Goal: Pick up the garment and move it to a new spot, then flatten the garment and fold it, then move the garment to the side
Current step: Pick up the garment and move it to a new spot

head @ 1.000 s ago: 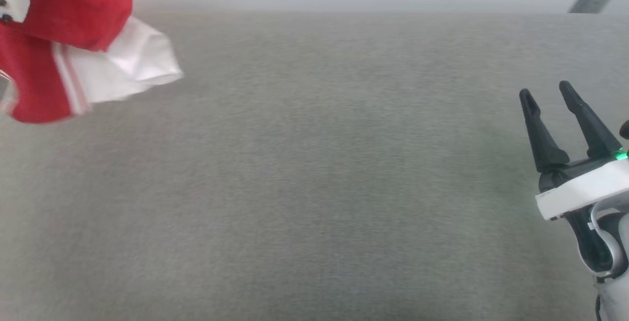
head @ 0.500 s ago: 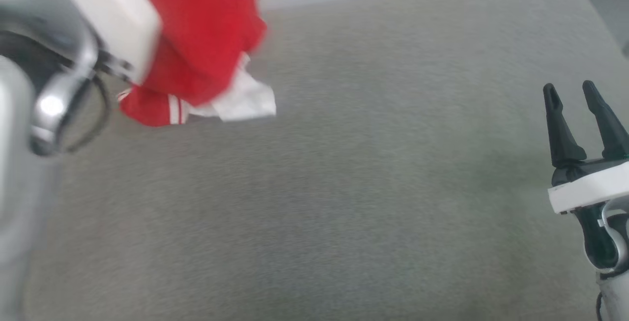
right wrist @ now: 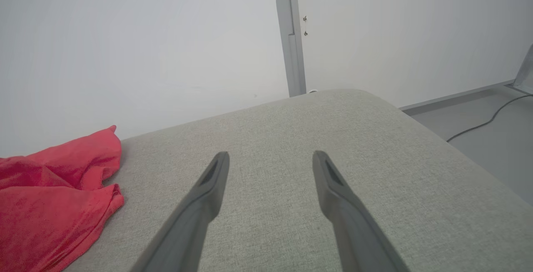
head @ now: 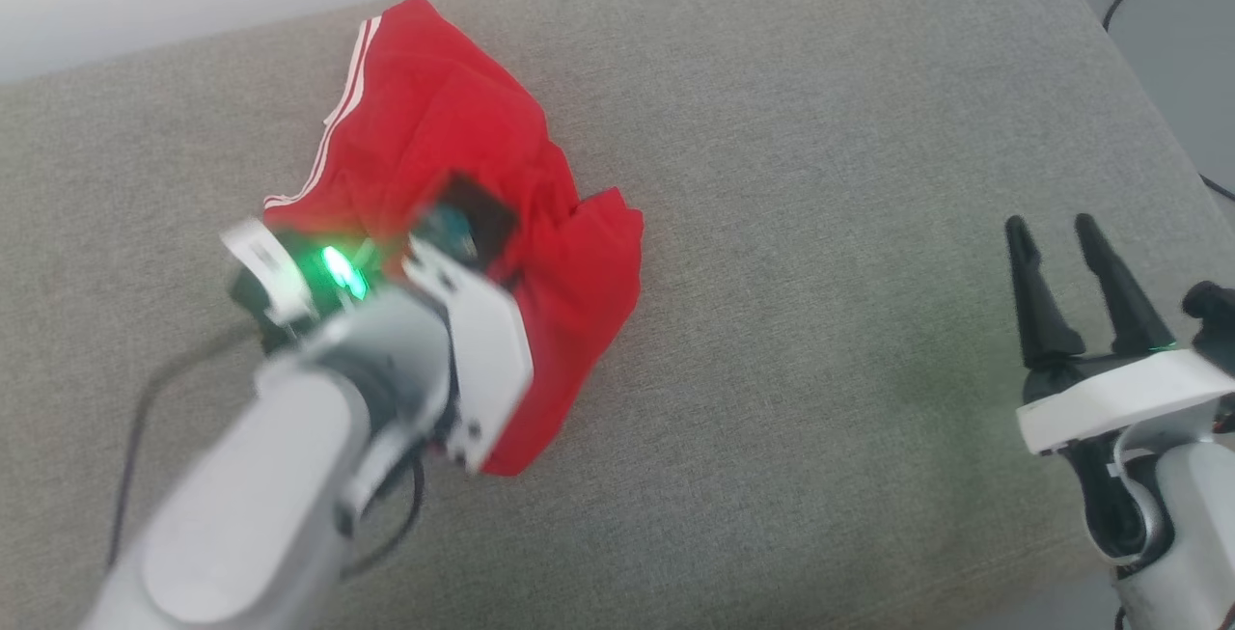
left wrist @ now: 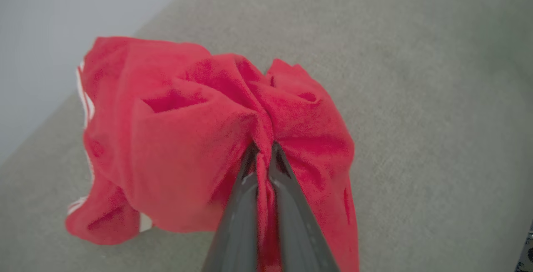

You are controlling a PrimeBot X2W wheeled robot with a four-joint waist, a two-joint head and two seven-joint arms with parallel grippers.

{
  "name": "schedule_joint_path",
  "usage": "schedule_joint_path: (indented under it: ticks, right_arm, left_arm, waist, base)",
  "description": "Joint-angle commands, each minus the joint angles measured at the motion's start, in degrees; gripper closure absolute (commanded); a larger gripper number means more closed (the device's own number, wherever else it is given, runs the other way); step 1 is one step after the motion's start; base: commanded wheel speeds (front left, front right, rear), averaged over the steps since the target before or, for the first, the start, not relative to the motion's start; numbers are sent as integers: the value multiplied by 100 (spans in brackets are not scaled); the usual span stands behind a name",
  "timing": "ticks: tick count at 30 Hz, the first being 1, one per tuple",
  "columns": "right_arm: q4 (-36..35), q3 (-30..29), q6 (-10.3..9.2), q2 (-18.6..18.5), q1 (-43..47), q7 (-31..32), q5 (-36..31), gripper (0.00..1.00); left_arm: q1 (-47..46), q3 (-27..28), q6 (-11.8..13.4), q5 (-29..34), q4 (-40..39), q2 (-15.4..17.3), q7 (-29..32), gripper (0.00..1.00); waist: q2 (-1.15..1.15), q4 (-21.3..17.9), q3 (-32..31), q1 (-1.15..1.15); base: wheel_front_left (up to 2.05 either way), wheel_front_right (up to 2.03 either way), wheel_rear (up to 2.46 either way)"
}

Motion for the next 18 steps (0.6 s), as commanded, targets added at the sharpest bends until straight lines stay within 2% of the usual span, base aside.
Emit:
schedule_joint_path:
  ticks: [1,8,16,17,18]
  right_arm:
    - [15,27,0,7,-45,-29,39,0]
    - [169,277,0,-5,-145,-82,103,0]
    - [263,385,-1,-87,-207,-106,151,0]
    - [267,389,0,-90,-206,-108,152,0]
    - [268,395,0,-90,-205,-104,151,0]
  left_arm:
    - [106,-33,-22,-50,98,14,-21,100]
    - [630,-362,-162,-292,1124,-324,-273,100]
    - [627,-711,-397,-426,1948,-572,-419,100]
    - [607,-699,-401,-460,1991,-609,-482,65]
    - [567,-683,-413,-485,2023,-642,-538,9]
  waist:
    - [0,-2,2,0]
    - [0,82,-67,0]
    - [0,269,-197,0]
    - [0,296,-210,0]
    - [0,323,-225,0]
  base:
    - [0,0,0]
    - [0,0,0]
    - [0,0,0]
    - [0,0,0]
    - [0,0,0]
